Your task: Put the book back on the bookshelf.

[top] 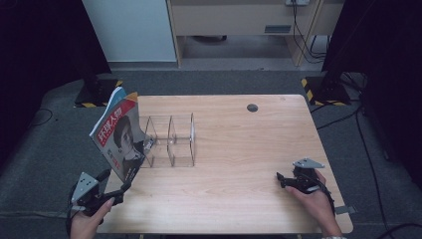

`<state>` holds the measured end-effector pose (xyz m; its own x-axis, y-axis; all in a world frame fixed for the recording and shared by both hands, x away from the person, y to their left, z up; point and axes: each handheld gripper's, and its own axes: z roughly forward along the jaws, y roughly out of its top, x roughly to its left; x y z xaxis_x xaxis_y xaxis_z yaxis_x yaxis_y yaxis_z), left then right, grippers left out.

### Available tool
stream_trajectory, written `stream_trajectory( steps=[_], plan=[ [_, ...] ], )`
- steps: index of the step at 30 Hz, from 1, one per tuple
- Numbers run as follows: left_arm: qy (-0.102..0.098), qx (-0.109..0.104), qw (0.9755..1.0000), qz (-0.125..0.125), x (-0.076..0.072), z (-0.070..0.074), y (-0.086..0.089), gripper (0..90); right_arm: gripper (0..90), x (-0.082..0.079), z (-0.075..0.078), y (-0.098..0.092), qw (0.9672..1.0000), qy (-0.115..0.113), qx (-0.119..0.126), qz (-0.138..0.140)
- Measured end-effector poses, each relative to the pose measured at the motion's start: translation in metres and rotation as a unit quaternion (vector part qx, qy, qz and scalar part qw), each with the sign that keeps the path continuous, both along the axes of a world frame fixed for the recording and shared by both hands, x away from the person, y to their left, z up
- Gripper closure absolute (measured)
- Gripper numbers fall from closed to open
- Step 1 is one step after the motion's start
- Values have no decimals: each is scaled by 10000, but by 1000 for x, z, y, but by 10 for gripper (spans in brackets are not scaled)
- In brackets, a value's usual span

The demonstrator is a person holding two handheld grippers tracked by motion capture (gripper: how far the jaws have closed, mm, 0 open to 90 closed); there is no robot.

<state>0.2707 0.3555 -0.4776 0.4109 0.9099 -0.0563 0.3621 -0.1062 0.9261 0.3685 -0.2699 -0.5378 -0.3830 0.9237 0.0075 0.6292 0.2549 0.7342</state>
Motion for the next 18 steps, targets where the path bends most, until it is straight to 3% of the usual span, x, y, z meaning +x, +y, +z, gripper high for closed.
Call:
stream_trajectory(
  steps=[7, 18],
  plan=[
    [22, 101, 9997, -236, -5, 2, -14, 85, 183, 0, 0, 0, 10000, 2, 3, -3],
    [168, 193, 9980, -585, 5, 0, -37, 82, 182, 0, 0, 0, 10000, 10, 0, 4]
  ],
)
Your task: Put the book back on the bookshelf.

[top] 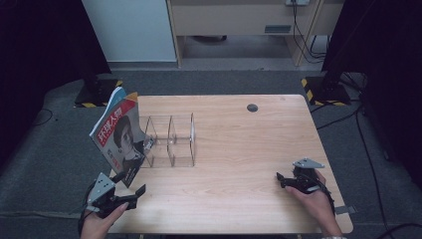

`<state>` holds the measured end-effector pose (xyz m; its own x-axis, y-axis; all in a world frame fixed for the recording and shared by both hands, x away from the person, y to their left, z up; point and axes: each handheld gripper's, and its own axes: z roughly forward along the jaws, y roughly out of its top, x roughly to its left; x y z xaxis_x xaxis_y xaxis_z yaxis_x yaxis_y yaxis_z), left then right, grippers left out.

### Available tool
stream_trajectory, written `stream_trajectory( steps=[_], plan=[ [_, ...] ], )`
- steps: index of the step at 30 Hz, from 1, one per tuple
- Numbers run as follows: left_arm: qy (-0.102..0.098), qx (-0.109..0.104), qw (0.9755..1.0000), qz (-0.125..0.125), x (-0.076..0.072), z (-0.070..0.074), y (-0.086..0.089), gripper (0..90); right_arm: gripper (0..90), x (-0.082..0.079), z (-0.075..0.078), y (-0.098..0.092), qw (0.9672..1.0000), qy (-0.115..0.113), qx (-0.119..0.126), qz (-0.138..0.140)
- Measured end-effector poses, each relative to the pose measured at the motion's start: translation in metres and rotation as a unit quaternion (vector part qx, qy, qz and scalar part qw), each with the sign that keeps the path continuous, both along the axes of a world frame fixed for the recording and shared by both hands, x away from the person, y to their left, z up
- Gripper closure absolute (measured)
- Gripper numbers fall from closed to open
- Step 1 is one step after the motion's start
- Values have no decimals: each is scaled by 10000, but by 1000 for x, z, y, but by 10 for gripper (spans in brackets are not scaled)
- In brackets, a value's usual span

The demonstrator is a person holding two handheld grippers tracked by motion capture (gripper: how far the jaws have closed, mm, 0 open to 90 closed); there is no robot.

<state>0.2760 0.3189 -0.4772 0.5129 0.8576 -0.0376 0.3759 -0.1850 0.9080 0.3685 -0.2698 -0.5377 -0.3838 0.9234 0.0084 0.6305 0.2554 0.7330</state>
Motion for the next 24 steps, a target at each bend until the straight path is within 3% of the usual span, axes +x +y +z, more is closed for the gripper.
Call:
stream_trajectory(
  steps=[6, 24],
  plan=[
    [135, -27, 9998, -136, 12, -2, -10, 77, 181, 0, 0, 0, 10000, 3, -2, 15],
    [429, 434, 9969, -506, 49, -2, -51, 62, 178, 0, 0, 0, 10000, 8, -9, 26]
  ],
)
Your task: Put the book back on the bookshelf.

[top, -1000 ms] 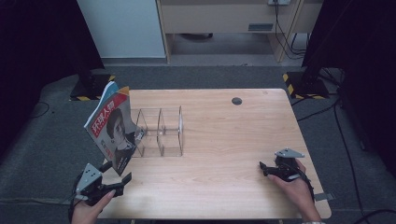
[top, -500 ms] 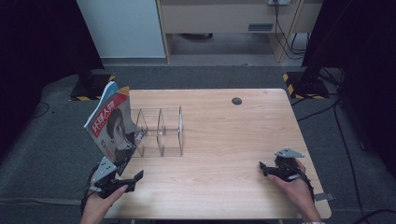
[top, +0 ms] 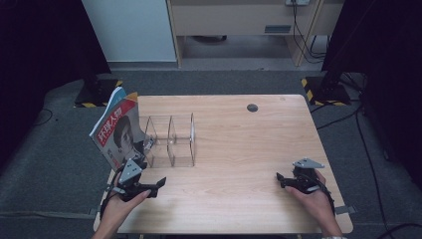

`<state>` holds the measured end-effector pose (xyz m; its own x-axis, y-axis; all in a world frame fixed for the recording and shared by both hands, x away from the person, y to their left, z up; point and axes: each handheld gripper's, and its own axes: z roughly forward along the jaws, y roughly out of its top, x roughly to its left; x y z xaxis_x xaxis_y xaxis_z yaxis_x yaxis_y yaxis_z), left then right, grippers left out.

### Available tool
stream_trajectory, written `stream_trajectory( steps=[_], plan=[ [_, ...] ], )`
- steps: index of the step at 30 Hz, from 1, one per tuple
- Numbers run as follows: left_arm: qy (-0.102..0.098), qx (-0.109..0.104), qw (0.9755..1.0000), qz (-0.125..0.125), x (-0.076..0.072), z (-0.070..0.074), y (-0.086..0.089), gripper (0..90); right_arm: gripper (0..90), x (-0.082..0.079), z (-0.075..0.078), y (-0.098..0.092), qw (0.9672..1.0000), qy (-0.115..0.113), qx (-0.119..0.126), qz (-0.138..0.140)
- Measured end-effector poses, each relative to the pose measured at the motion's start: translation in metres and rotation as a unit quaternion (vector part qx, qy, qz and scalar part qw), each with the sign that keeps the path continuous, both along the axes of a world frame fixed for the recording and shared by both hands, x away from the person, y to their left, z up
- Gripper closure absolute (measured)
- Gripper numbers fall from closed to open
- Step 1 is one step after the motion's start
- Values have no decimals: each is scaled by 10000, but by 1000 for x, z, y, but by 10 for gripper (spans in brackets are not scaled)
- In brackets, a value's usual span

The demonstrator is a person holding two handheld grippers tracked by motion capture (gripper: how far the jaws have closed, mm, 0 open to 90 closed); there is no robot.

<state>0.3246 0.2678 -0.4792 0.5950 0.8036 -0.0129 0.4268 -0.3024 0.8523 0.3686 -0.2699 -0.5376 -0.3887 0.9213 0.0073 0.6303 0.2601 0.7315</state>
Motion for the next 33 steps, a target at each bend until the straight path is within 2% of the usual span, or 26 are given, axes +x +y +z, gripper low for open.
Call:
stream_trajectory(
  steps=[12, 23, 33],
  plan=[
    [-3, 121, 9996, -258, 16, 2, -33, 50, 175, 0, 0, 0, 10000, -14, -3, 2],
    [47, 71, 9994, -348, 19, 5, -42, 31, 175, 0, 0, 0, 10000, -13, 0, 3],
    [37, 114, 9986, -516, 24, 8, -63, 29, 175, 0, 0, 0, 10000, -13, 0, 6]
  ],
)
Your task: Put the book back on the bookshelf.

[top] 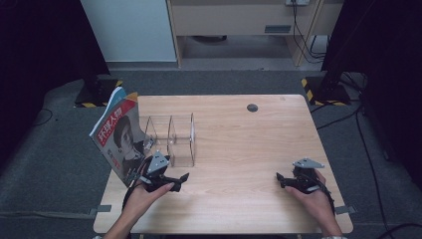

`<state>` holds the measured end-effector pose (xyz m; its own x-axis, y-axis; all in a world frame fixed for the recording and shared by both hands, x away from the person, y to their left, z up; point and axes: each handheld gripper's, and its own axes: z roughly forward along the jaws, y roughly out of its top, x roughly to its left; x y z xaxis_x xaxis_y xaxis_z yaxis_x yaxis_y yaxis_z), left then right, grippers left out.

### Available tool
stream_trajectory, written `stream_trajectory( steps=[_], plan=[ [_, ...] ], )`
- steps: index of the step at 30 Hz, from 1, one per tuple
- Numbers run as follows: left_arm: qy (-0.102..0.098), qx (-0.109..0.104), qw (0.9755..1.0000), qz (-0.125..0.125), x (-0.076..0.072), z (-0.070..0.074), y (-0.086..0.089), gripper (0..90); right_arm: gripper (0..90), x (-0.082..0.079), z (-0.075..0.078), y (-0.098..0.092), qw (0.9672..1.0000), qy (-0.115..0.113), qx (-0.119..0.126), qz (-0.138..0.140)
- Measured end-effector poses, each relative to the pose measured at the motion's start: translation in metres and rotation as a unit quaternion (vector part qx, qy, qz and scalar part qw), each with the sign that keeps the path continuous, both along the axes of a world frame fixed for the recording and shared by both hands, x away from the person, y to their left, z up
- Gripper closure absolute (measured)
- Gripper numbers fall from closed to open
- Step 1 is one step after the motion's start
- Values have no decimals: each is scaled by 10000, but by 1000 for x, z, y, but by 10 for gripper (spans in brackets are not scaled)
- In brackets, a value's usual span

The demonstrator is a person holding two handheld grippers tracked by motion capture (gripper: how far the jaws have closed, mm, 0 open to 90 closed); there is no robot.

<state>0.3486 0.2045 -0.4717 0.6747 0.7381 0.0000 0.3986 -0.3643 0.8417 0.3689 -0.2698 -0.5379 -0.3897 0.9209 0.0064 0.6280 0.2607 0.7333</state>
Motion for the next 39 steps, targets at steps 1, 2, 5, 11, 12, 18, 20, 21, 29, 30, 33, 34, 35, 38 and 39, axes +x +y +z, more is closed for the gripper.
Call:
stream_trajectory(
  steps=[1, 2, 5, 11, 12, 18, 20, 21, 29, 30, 33, 34, 35, 38, 39],
  plan=[
    [-8, 13, 10000, -7, 1, 0, -2, 29, 174, 0, 0, 0, 10000, -4, -8, 8],
    [-18, 3, 10000, -10, 1, 1, -4, 29, 174, 0, 0, 0, 10000, 0, -2, 2],
    [9, -43, 10000, -60, 3, 1, -12, 29, 173, -1, 0, 0, 10000, 15, 4, 2],
    [19, -65, 9998, -210, 4, 2, -26, 30, 171, 0, 0, 0, 10000, 17, 5, 5],
    [23, -64, 9997, -232, 4, 2, -28, 30, 171, 0, 0, 0, 10000, 15, 8, -6],
    [41, -71, 9995, -319, 6, 1, -41, 37, 171, 0, 0, 0, 10000, 15, 6, -4],
    [54, -72, 9994, -327, 6, 1, -45, 38, 168, -1, 0, 0, 10000, 23, 9, -1],
    [60, -71, 9994, -344, 6, 1, -47, 38, 167, -1, 0, 1, 10000, 25, 8, -1],
    [226, 149, 9985, -475, 9, -11, -67, 44, 162, -1, 0, 1, 10000, 32, -5, 11],
    [244, 163, 9983, -500, 10, -12, -69, 44, 161, -1, 0, 1, 10000, 22, -14, 5],
    [287, 161, 9976, -615, 10, -13, -75, 44, 160, 0, 0, 1, 10000, 20, -22, 14],
    [275, 176, 9975, -626, 10, -13, -77, 44, 160, 0, 0, 1, 10000, 21, -23, 16],
    [277, 180, 9974, -635, 10, -13, -78, 44, 160, 0, 0, 1, 10000, 19, -23, 17],
    [343, 197, 9969, -673, 11, -15, -81, 46, 160, 0, 0, 1, 10000, 20, -23, 15],
    [376, 194, 9965, -714, 11, -16, -83, 49, 160, 0, 0, 1, 10000, 20, -23, 16]
  ],
)
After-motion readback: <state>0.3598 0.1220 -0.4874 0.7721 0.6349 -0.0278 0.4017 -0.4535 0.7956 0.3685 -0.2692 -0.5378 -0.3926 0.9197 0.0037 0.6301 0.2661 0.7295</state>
